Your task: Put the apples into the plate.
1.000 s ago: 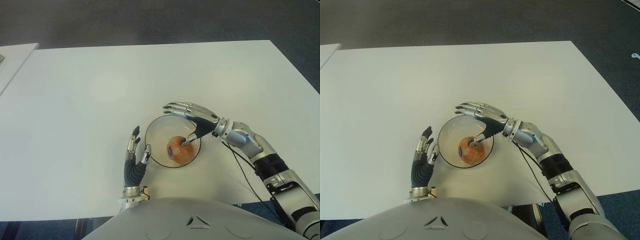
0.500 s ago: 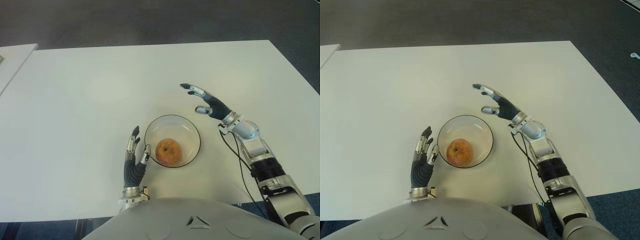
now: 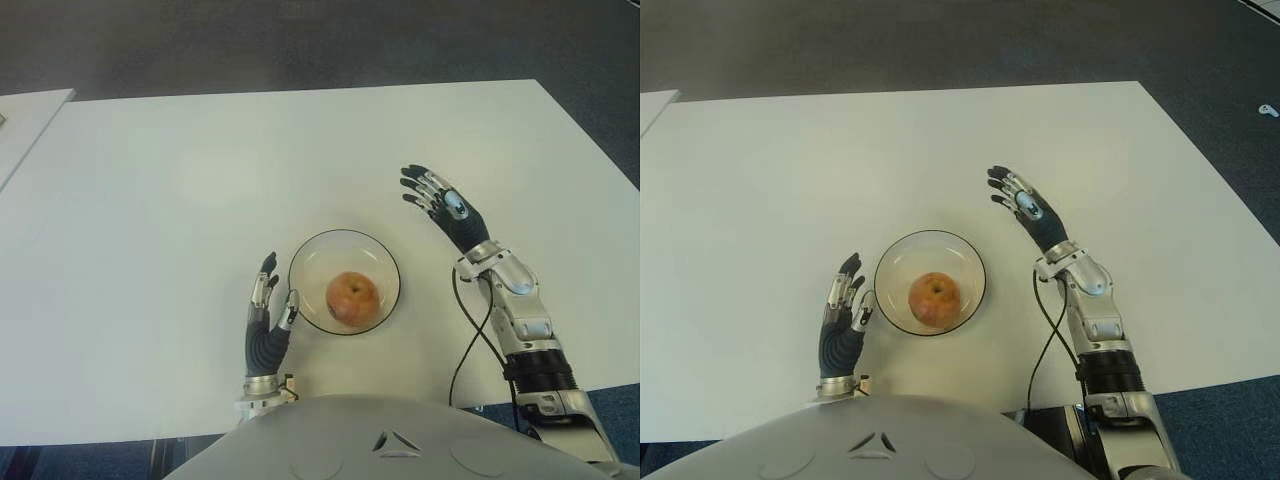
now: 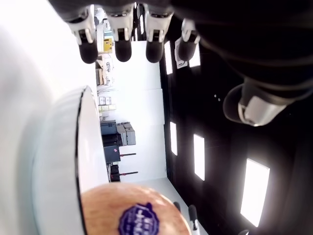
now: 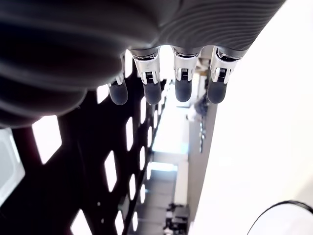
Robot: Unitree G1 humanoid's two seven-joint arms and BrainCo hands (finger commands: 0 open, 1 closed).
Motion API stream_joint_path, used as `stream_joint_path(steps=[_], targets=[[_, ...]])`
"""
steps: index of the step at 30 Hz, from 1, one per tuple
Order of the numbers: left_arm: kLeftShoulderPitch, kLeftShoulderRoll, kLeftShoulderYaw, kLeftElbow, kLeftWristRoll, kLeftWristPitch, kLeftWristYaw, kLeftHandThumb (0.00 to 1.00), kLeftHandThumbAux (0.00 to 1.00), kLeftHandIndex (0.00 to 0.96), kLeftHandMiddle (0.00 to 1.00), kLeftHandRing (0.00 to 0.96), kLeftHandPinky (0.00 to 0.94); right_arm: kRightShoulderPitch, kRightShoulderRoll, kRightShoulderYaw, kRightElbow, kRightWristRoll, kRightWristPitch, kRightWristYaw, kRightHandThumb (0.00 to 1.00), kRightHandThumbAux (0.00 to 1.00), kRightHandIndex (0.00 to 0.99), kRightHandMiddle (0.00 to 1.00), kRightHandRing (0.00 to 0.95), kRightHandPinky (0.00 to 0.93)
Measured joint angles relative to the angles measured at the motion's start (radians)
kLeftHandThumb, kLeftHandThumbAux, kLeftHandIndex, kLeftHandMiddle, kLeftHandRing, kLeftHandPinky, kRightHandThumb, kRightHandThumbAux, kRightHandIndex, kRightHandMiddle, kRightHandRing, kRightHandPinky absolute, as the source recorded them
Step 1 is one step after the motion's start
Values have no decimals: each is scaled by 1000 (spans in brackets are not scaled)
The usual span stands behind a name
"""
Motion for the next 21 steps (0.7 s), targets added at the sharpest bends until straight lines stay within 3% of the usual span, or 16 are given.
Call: stream_joint_path(steps=[10, 21], targets=[[0, 13, 21, 19, -37, -20, -20, 0, 424, 0, 0, 0, 0, 46, 62, -40, 7, -7, -1, -2, 101, 297, 106, 20, 0, 0], [10, 37, 54, 33, -78, -37, -52, 0, 424, 0, 0, 0, 0, 189, 145, -29, 108, -201, -261, -80, 96, 377, 133, 17, 0, 0]])
